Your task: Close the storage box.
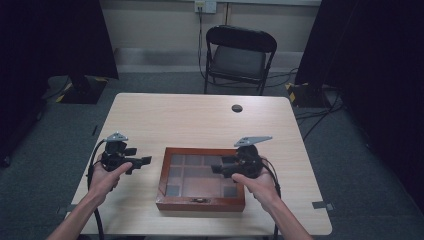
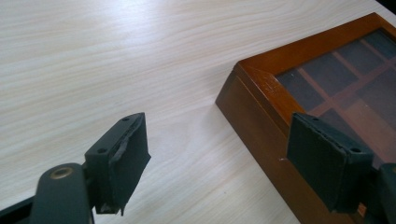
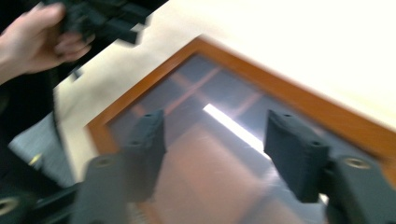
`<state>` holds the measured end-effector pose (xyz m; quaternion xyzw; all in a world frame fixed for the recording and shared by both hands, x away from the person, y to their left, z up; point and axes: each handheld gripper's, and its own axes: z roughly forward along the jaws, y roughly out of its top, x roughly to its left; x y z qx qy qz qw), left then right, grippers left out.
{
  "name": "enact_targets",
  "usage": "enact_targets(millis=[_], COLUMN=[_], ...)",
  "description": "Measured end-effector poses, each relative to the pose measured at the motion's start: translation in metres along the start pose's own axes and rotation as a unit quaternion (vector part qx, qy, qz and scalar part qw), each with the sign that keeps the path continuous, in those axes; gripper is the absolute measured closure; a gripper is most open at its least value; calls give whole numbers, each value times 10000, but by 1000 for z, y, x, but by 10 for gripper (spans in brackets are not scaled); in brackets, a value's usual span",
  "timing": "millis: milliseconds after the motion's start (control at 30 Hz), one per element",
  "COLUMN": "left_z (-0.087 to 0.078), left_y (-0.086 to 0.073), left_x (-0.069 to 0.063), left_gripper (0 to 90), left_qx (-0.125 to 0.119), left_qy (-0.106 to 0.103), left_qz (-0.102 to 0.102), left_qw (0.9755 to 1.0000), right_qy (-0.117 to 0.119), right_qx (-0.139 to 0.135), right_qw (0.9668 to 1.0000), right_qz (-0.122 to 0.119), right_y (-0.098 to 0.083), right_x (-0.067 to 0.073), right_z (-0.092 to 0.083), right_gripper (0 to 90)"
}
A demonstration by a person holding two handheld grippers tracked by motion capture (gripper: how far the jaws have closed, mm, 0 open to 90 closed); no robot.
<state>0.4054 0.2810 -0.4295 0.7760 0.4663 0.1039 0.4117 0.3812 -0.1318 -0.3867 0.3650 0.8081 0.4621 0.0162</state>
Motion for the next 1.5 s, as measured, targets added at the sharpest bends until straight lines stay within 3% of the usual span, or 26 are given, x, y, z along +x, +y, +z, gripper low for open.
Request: enact_targets(millis=[133, 233, 333, 400, 500, 633, 667, 700, 733, 833, 900, 967, 1000, 1067, 1100, 1167, 1233, 1333, 1400, 1500], left_z=[-5, -8, -11, -13, -12, -9, -7, -4, -3, 4, 7, 10, 12, 15, 17, 20, 23, 25, 25, 26], left_y=[-3, -9, -15, -19, -24, -31, -33, -35, -38, -44, -46, -49, -51, -54, -55, -56, -60, -64, -64, -64], left_x=[6, 13, 21, 25, 34, 40, 40, 39, 40, 41, 46, 49, 50, 50, 49, 48, 49, 49, 49, 49], left_gripper=[204, 203, 186, 178, 165, 165, 166, 168, 173, 161, 161, 163, 165, 162, 162, 127, 83, 4, 1, 0], left_qx=[130, 139, 196, 218, 294, 496, 590, 610, 675, 732, 746, 778, 787, 688, 647, 490, 323, 147, 153, 163], left_qy=[203, 278, 325, 322, 437, 599, 742, 885, 901, 1138, 1089, 1092, 1114, 1349, 1413, 1463, 1443, 1503, 1499, 1503], left_qz=[95, -57, -102, -121, -281, -258, -243, -211, -114, -34, -68, -92, -123, 36, 108, 134, 137, 72, 70, 58], left_qw=[9997, 9995, 9992, 9992, 9982, 9966, 9952, 9940, 9936, 9908, 9912, 9909, 9906, 9885, 9878, 9879, 9889, 9885, 9886, 9885], right_qy=[-565, -924, -1224, -1295, -1587, -1922, -1984, -2133, -2239, -2404, -2696, -2841, -2919, -3129, -3208, -3405, -3547, -3538, -3517, -3519], right_qx=[-186, -254, -287, -310, -232, -58, -8, 29, 104, 500, 625, 763, 756, 651, 576, 418, 384, 184, 118, 118], right_qw=[9979, 9943, 9893, 9870, 9809, 9707, 9676, 9642, 9628, 9569, 9488, 9450, 9432, 9379, 9370, 9302, 9263, 9289, 9306, 9306], right_qz=[257, 459, 738, 901, 1100, 1441, 1564, 1574, 1511, 1554, 1525, 1427, 1397, 1348, 1255, 1304, 1212, 1082, 1004, 1001], right_y=[-4, -12, -24, -32, -44, -62, -67, -72, -77, -91, -101, -107, -108, -110, -111, -113, -115, -120, -122, -122], right_x=[-19, -36, -56, -67, -83, -100, -104, -107, -111, -121, -122, -122, -121, -122, -124, -125, -125, -124, -124, -124], right_z=[-17, -30, -42, -49, -57, -64, -64, -64, -64, -59, -53, -48, -45, -42, -40, -38, -36, -31, -29, -29], right_gripper=[256, 235, 164, 145, 146, 146, 146, 146, 146, 147, 147, 147, 147, 143, 142, 142, 113, 8, 0, 0])
